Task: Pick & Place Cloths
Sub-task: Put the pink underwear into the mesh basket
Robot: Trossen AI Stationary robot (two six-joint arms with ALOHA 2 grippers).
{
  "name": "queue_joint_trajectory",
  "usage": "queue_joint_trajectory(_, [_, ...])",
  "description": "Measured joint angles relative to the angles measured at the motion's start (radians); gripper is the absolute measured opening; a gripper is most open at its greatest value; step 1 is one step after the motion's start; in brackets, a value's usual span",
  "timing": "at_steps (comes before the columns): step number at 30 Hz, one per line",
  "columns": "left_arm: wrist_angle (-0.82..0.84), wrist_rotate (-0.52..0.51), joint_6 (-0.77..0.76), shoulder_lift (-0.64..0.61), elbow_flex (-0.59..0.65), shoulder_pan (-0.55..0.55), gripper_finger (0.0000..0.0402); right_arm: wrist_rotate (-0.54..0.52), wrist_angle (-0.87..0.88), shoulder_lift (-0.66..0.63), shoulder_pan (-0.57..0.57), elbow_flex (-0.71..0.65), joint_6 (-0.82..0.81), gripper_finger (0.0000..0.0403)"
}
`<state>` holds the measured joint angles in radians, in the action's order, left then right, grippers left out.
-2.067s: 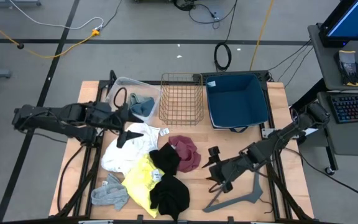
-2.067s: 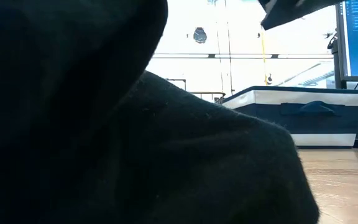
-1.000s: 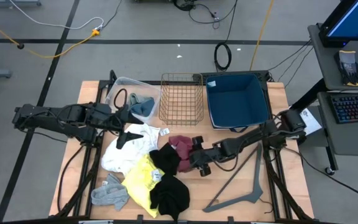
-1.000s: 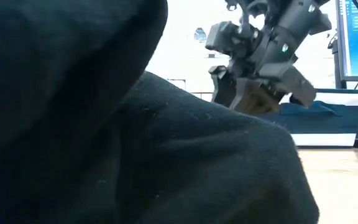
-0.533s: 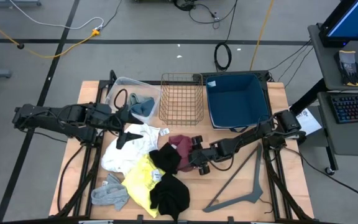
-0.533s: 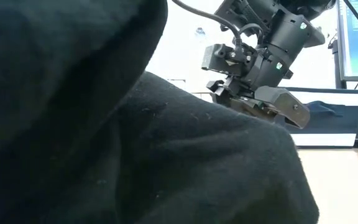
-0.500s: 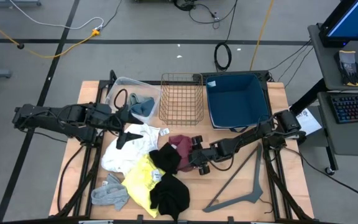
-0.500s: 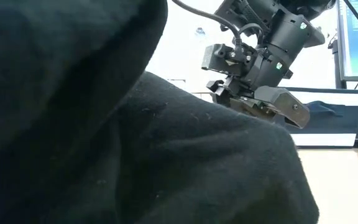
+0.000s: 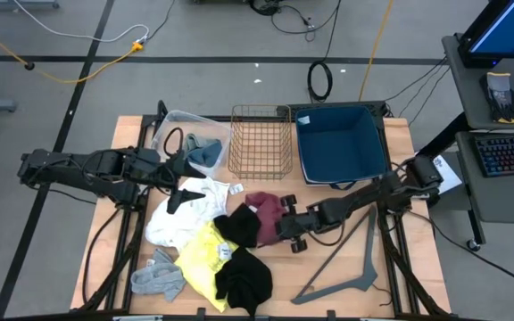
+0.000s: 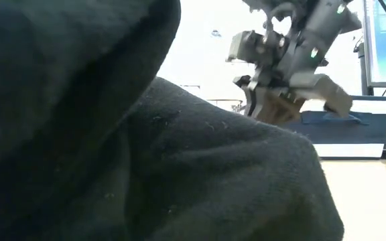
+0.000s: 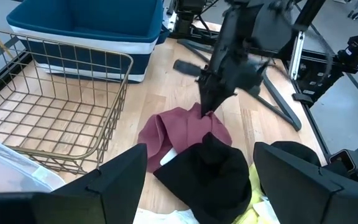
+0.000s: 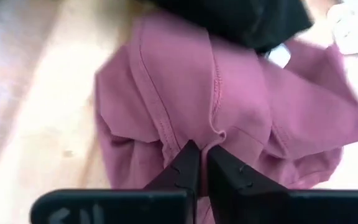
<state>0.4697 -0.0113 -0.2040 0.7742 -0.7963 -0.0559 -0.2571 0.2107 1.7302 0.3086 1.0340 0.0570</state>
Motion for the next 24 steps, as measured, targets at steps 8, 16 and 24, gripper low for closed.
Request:
queue_joint_trajectory(8, [-0.003,0.0,0.0,0.008,0.0,0.0,0.0298,-0.005,0.066,-0.163,0.075,0.0,-0.068,0.0003])
queue_joint_trajectory(16, [-0.033,0.001,-0.001,0.07,0.0,0.0,0.0299,-0.096,0.065,-0.331,0.153,0.0,-0.076,0.0002])
queue_joint_trajectory(24, [-0.083,0.001,-0.001,0.162,0.0,0.0,0.0298,-0.157,0.023,-0.46,0.2,0.0,-0.038,0.0001])
